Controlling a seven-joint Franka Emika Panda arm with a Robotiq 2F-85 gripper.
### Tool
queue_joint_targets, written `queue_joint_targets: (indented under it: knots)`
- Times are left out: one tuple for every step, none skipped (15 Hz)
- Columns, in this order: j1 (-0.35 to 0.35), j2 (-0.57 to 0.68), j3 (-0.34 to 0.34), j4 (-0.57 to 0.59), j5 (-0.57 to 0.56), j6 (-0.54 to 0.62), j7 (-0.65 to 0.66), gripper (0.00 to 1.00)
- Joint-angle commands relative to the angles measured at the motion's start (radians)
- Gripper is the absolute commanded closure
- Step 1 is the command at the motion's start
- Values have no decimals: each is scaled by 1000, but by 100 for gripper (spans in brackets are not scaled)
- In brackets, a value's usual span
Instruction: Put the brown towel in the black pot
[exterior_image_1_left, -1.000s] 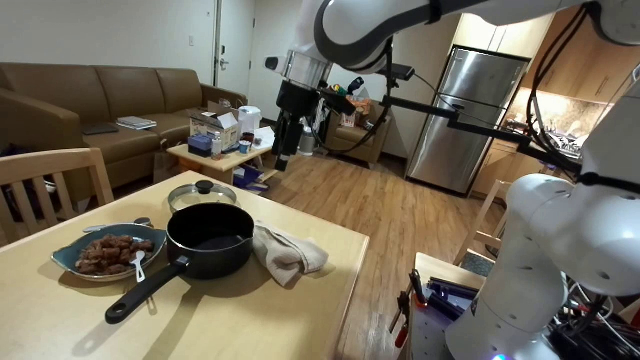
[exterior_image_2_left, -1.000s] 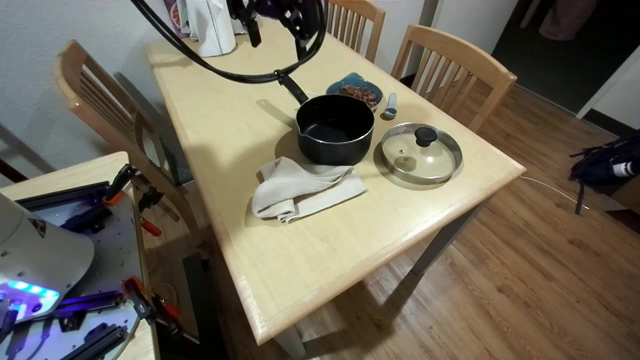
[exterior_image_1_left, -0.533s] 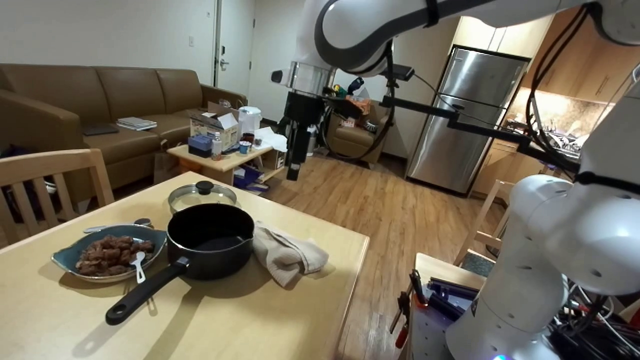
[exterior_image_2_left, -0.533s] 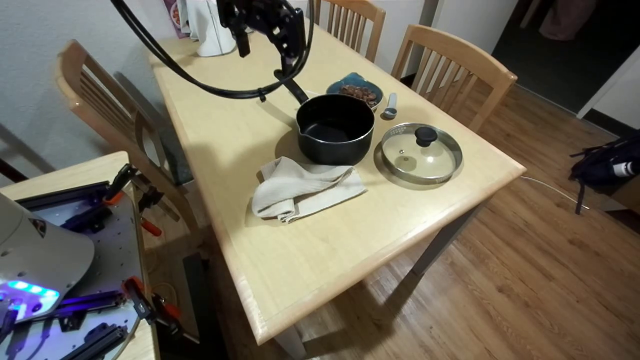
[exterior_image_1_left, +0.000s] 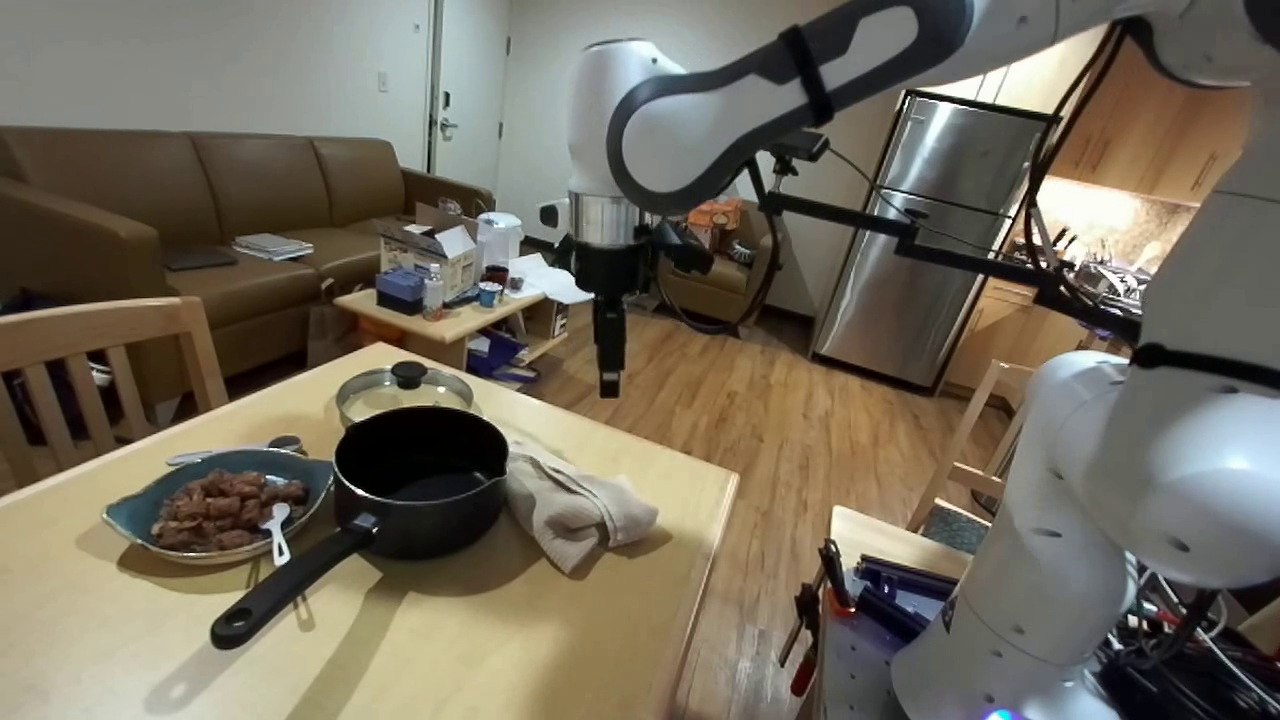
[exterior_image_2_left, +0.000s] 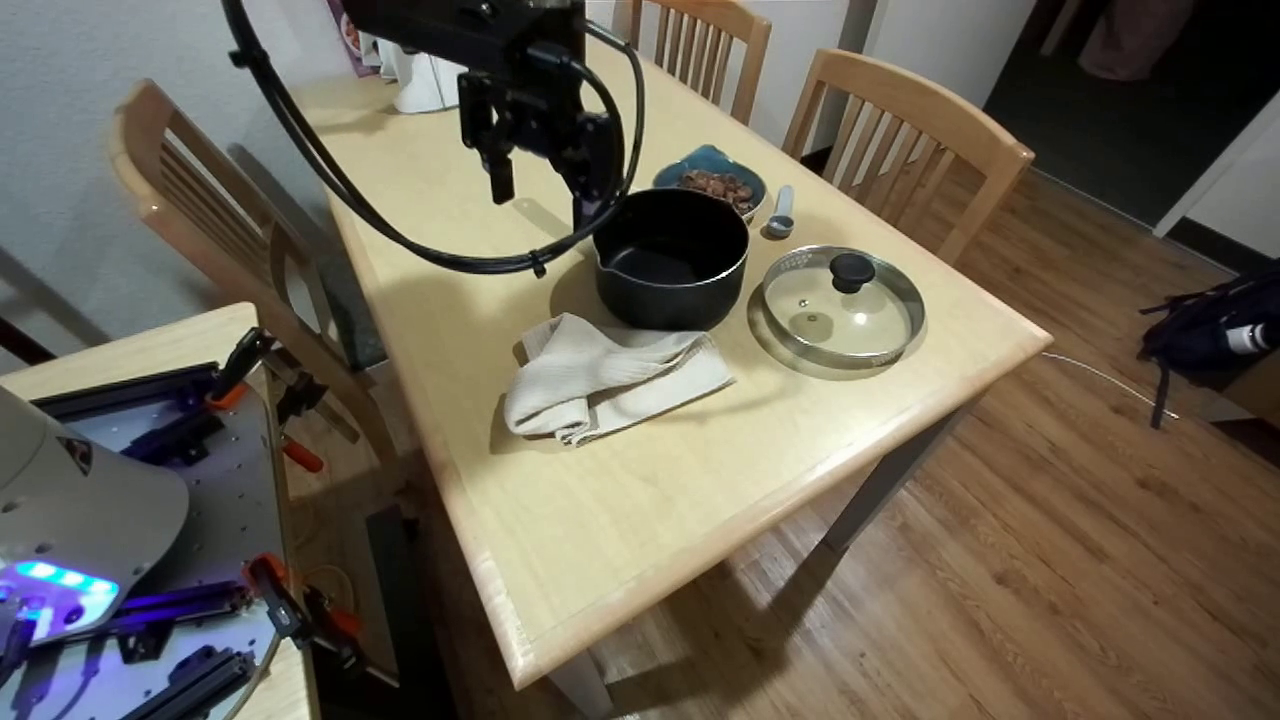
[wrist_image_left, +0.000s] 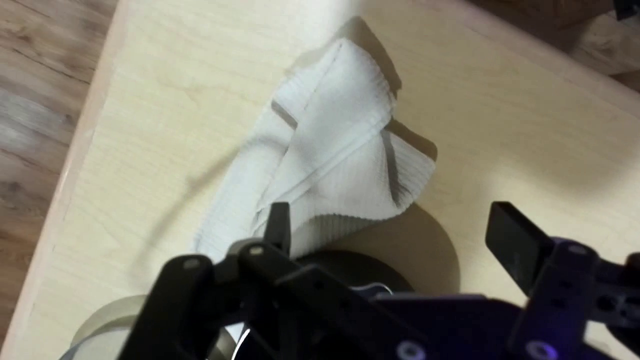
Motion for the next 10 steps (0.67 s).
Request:
queue_joint_targets:
  knots:
    - [-26,15,31,3,-9,-12,4,0]
    - [-25,28,36,6,-10,-18,4,0]
    - [-25,36,40,8,-10,-21,4,0]
    - [-25,40,43,11,-11,-23,4,0]
    - [-26,33,43,-3,-47,11,25,0]
    - [-28,37,42,-15,-67,25,20,0]
    - [-31,42,42,-31,-135,33,54,0]
    - [-32,38,41,-53,-173,47,57,0]
    - [-36,36,39,-77,-205,59,58,0]
    - [-41,33,36,-102,-212,88,50,0]
